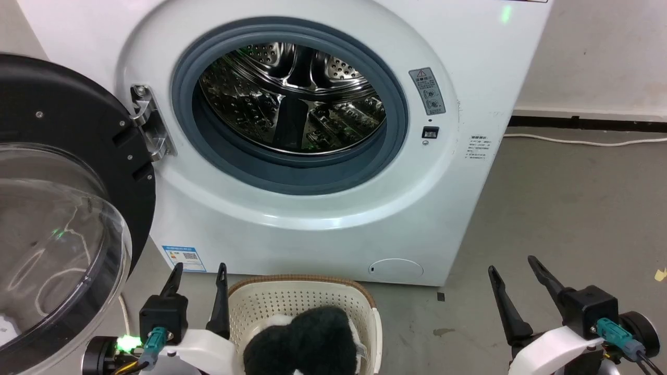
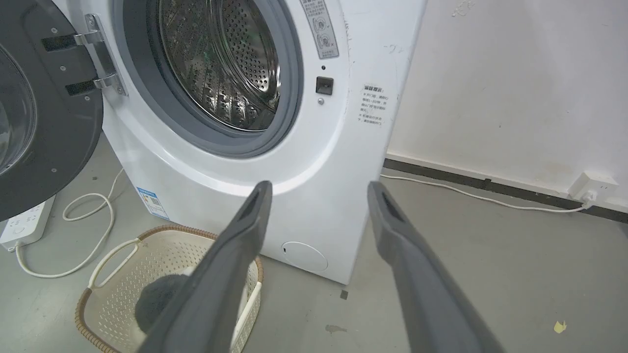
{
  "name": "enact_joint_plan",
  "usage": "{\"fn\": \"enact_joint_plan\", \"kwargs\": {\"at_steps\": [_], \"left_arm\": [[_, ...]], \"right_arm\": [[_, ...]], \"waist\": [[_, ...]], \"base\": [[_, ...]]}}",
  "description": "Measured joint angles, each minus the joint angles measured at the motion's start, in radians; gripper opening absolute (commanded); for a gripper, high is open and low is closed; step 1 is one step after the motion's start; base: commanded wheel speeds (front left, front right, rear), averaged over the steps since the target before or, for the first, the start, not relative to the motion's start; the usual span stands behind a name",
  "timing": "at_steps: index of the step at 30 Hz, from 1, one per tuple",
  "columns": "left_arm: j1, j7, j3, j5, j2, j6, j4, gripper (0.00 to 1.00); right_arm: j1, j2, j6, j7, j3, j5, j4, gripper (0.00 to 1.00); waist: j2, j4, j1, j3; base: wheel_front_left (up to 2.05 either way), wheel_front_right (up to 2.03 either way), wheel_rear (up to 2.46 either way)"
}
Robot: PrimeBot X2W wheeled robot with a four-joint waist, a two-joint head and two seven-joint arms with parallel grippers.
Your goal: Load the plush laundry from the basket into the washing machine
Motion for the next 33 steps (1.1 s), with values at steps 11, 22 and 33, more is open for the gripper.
{"fn": "enact_joint_plan", "kwargs": {"at_steps": [11,22,33], "left_arm": [[-0.001,-0.024,-0.017,0.0,0.001,0.001,0.008,1.0],[-0.062,-0.044,-0.04,-0.003,0.018,-0.018,0.098,1.0],[-0.15,-0.053,-0.087,-0.039,0.05,-0.037,0.217,1.0]], "right_arm": [[0.0,0.0,0.0,-0.023,-0.016,0.02,-0.005,1.0],[-0.034,0.0,0.0,-0.044,-0.026,0.037,-0.008,1.0],[-0.064,0.0,0.0,-0.069,-0.023,0.069,-0.013,1.0]], "waist": [[0.0,-0.012,0.0,0.046],[0.0,-0.036,0.0001,0.13],[0.0,-0.073,0.0001,0.223]], "base": [[0.0,0.0,0.0],[0.0,0.0,0.0],[0.0,0.0,0.0]]}}
